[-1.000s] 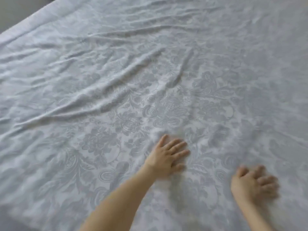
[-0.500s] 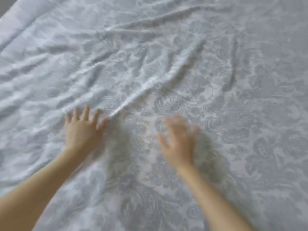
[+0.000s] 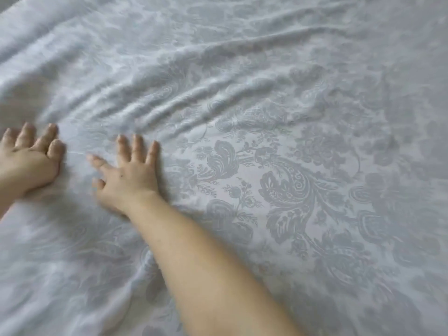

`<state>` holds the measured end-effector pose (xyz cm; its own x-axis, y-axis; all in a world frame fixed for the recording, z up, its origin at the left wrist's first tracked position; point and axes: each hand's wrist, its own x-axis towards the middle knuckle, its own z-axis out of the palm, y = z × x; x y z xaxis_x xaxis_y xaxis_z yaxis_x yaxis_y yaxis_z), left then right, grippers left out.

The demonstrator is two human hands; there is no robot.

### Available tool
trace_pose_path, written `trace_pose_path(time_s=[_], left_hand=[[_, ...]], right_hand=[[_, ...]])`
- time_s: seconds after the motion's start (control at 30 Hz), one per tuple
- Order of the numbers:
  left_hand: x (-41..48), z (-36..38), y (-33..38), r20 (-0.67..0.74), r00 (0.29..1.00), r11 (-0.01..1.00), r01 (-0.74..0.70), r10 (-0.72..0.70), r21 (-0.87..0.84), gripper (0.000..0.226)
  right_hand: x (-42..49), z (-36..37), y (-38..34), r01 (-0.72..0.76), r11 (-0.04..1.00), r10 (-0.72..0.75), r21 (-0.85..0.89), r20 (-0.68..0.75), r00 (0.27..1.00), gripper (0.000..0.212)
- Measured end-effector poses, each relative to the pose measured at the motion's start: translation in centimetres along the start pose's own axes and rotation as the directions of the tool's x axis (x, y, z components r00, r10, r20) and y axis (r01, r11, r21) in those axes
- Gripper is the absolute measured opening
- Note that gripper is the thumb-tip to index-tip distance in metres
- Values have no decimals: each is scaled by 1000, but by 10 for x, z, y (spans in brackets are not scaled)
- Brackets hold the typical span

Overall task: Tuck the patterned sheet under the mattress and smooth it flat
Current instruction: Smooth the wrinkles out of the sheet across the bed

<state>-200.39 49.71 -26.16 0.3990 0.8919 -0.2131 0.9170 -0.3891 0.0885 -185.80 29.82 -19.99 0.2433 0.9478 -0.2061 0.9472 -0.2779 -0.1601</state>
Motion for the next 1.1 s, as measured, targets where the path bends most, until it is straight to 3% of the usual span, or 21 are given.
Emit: trace_pose_path(time_s=[0.03,0.1,0.17,0.2,0.27,0.33,0.37,0.4,0.43,0.57,0.63,0.7,0.77,0.83,0.87,0.93,0.97,1.0,1.03,1.1], left_hand=[[-3,-6,-3,34,998,998,53,-52,-34,72],[-19,-32,19,150,984,995,95,-96,16,58],[-45,-62,53,106,993,997,41,-49,68,54],[-63,-71,66,49,999,992,-22,16,120,54],[-117,-69,91,-27,954,936,-289,300,202,58],[-181,-48,98,51,784,772,-619,619,146,58],[-202,-37,92,78,690,680,-723,720,122,55],[-210,-31,76,112,637,627,-771,763,109,53],[-206,-29,52,130,640,629,-768,757,119,52],[-137,-51,-93,5,900,884,-429,436,185,56],[-112,-70,-159,52,938,917,-345,341,199,57],[-100,-86,-191,70,953,927,-302,294,224,54],[-104,-102,-192,75,953,940,-302,293,158,50],[-126,-116,-191,67,927,922,-375,370,97,50],[-144,-120,-195,66,897,894,-441,437,84,51],[-176,-119,-224,85,873,867,-487,480,104,54],[-187,-115,-245,127,909,907,-411,398,95,56],[-195,-110,-267,157,950,956,-283,270,71,58],[-200,-103,-285,166,976,988,-151,142,44,59],[-199,-92,-303,162,987,1000,-8,5,18,55]], right_hand=[[-2,-3,-7,57,998,-58,31,19,998,52],[-24,-12,22,36,992,-24,122,-93,995,51],[-74,-19,79,-184,971,217,152,-237,947,53],[-107,-19,114,-346,926,376,150,-287,881,57],[-184,-12,177,-662,729,681,177,-287,673,65],[-245,-3,193,-855,467,883,224,-162,440,76],[-255,8,180,-900,382,924,209,-117,365,79],[-252,21,153,-917,357,934,179,-103,343,78],[-239,33,114,-912,385,921,140,-115,371,75],[-127,53,-83,-662,745,658,81,-250,710,60],[-80,51,-178,-412,908,418,69,-144,897,57],[-51,41,-231,-166,981,174,96,-83,981,55],[-51,23,-231,-181,968,206,173,-140,969,55],[-95,13,-196,-439,869,482,228,-197,854,56],[-130,12,-170,-601,754,652,265,-197,732,58],[-199,12,-148,-837,422,903,348,-87,420,66],[-214,17,-160,-909,264,961,322,-2,278,69],[-212,27,-190,-942,200,971,270,76,228,72],[-199,38,-231,-935,273,951,227,82,298,70],[-155,54,-320,-762,623,775,177,-10,631,60]])
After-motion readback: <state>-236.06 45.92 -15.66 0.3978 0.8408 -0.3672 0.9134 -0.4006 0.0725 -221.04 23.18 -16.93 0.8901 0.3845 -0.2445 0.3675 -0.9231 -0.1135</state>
